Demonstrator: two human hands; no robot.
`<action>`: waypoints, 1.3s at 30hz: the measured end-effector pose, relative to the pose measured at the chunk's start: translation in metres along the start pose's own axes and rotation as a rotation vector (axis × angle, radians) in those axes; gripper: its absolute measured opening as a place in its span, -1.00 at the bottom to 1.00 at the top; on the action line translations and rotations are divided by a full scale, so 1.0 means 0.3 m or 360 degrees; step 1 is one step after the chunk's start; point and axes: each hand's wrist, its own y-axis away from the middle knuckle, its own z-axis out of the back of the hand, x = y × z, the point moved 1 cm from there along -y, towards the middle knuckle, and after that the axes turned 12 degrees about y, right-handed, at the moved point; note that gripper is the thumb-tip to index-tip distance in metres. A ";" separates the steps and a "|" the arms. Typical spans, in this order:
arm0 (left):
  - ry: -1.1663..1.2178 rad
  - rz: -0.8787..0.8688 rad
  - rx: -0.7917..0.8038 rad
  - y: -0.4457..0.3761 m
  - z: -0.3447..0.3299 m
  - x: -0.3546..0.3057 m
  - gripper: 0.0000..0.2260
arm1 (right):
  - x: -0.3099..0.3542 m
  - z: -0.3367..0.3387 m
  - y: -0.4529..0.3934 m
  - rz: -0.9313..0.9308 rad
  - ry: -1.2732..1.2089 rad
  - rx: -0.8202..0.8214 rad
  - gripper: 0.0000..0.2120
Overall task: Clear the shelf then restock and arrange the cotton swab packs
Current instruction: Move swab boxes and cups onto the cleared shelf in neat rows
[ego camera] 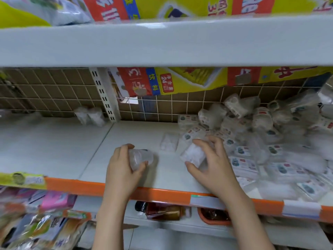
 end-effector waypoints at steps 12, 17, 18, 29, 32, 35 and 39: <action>-0.0143 0.0042 0.0130 -0.005 -0.026 -0.016 -0.41 | -0.004 -0.016 -0.014 0.0003 -0.0031 0.0069 -0.41; -0.0182 -0.0050 0.0143 -0.035 -0.031 -0.030 -0.41 | 0.015 -0.042 -0.027 0.0044 -0.0092 0.0107 -0.44; -0.0190 -0.0059 0.0144 -0.037 -0.027 -0.026 -0.41 | 0.023 -0.052 -0.031 0.0046 -0.0091 0.0108 -0.44; -0.0288 -0.0046 0.0186 -0.150 0.219 0.221 -0.43 | 0.302 -0.260 -0.118 -0.0052 -0.0085 0.0069 -0.45; -0.0325 -0.0016 0.0175 -0.192 0.351 0.341 -0.43 | 0.434 -0.370 -0.143 -0.0079 -0.0093 0.0147 -0.47; -0.0351 0.0040 0.0151 -0.231 0.479 0.470 -0.42 | 0.568 -0.480 -0.172 -0.0016 -0.0102 0.0183 -0.41; -0.0365 0.0115 0.0138 -0.265 0.596 0.585 -0.42 | 0.698 -0.579 -0.175 0.0074 -0.0093 0.0239 -0.42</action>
